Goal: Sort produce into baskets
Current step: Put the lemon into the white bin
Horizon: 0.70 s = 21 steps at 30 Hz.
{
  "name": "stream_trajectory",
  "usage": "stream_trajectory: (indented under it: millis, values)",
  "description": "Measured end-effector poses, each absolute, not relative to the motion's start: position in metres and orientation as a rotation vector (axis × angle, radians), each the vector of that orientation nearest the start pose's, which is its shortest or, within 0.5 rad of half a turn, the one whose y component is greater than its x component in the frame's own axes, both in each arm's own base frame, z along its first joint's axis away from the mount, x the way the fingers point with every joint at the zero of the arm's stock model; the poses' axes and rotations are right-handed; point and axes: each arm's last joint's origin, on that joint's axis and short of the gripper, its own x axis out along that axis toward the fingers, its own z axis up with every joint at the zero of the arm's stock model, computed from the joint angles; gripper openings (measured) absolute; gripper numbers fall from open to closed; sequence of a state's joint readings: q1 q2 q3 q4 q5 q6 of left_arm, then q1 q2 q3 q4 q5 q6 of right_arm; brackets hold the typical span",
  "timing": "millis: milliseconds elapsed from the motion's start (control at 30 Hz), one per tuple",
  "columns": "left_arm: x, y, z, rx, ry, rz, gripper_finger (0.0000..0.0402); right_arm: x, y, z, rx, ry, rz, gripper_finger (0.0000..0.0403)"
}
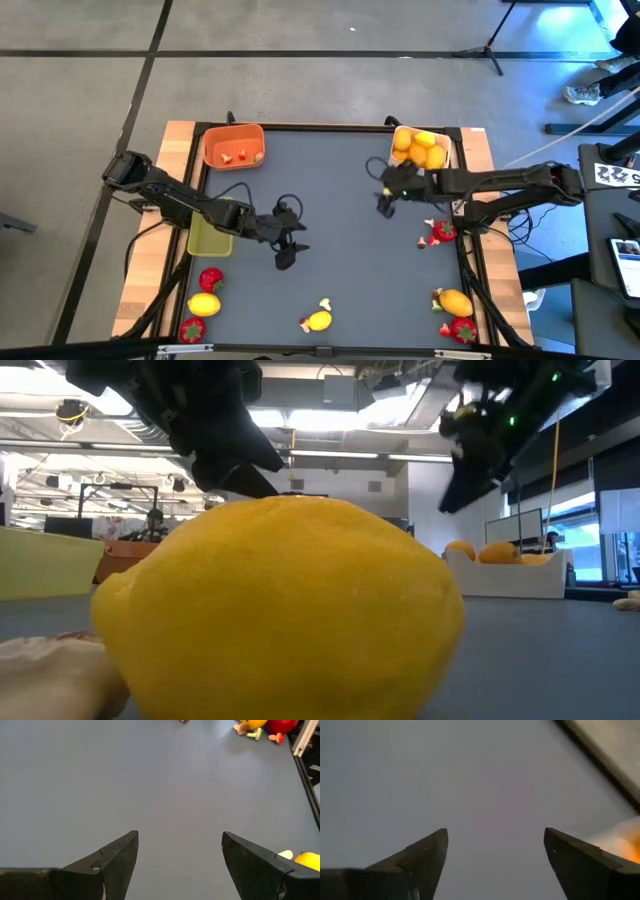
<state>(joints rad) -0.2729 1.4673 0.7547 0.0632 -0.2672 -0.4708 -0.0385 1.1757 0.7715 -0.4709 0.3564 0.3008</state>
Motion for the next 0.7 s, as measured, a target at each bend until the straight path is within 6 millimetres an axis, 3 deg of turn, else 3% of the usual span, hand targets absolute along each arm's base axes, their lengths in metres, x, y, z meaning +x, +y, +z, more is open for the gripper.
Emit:
stream_trajectory:
  millis: [267, 467, 700]
  values:
    - [0.285, -0.074, 0.195, -0.261, 0.594, 0.119, 0.0280, 0.256, 0.040, 0.251, 0.125, 0.530, 0.021, 0.0328]
    - [0.283, -0.079, 0.198, -0.250, 0.609, 0.040, 0.0280, 0.264, 0.058, 0.247, 0.114, 0.492, 0.087, 0.0328]
    - [0.276, -0.122, 0.236, -0.187, 0.732, -0.137, 0.0280, 0.268, 0.058, 0.236, 0.131, 0.547, 0.060, 0.0328]
